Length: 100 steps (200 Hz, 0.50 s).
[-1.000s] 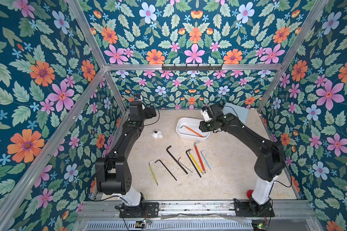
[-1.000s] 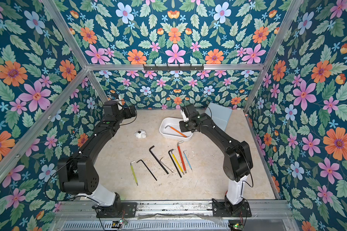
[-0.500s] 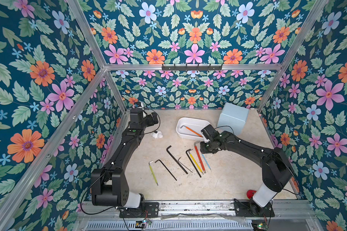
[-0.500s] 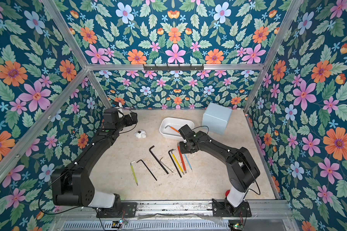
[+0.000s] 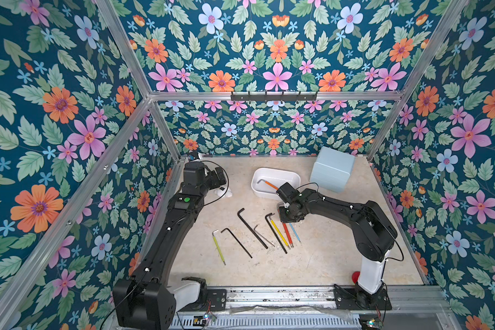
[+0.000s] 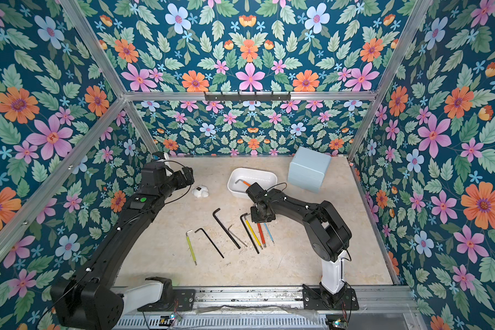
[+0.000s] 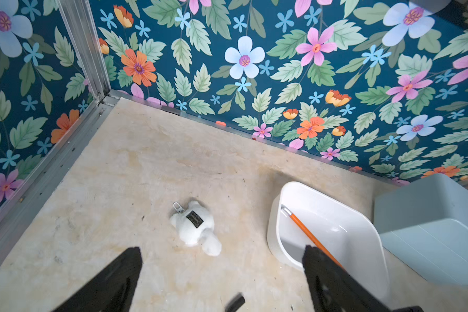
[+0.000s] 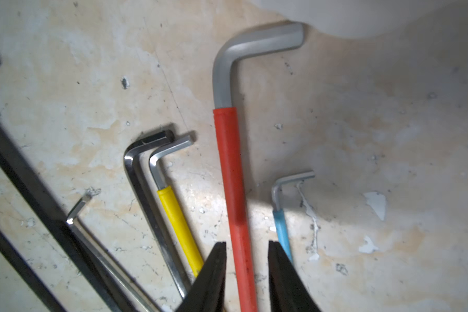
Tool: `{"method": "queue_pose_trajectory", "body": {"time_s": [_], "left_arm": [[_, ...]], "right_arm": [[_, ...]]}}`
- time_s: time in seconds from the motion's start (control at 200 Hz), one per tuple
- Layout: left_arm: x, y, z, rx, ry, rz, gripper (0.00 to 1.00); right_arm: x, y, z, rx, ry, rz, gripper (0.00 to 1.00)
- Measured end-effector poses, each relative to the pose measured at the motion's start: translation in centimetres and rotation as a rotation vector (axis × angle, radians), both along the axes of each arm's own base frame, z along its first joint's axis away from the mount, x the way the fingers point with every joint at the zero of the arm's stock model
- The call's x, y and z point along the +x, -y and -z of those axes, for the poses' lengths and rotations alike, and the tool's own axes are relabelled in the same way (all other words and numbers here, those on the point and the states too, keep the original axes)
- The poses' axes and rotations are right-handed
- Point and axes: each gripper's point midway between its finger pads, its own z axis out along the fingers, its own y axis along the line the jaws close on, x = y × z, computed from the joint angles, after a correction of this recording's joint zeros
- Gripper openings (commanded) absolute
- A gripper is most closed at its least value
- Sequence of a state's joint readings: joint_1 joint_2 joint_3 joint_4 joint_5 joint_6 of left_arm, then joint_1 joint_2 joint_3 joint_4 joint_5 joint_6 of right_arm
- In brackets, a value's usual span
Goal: Put the hex key on the desktop into the storage box
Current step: Pick up the Allen key from the center of the board.
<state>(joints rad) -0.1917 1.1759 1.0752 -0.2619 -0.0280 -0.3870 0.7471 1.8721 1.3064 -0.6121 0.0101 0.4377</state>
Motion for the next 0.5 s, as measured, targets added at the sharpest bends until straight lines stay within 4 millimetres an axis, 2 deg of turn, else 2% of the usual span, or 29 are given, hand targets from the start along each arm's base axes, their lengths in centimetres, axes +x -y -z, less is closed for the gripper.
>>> {"method": "queue_pose_trajectory", "body": {"time_s": [0.085, 0.28, 0.5], "left_arm": [[-1.0, -0.1, 0.2, -0.006, -0.010, -0.001, 0.99], [-2.6, -0.4, 0.4, -0.022, -0.019, -0.013, 0.99], [-3.4, -0.7, 0.4, -0.027, -0.029, -0.025, 0.99]], "right_arm": [[-0.3, 0.6, -0.1, -0.011, 0.007, 0.016, 0.32], [-1.4, 2.2, 1.8, -0.071, -0.023, 0.026, 0.27], [-1.8, 3.1, 3.2, -0.120, -0.037, 0.028, 0.22]]}}
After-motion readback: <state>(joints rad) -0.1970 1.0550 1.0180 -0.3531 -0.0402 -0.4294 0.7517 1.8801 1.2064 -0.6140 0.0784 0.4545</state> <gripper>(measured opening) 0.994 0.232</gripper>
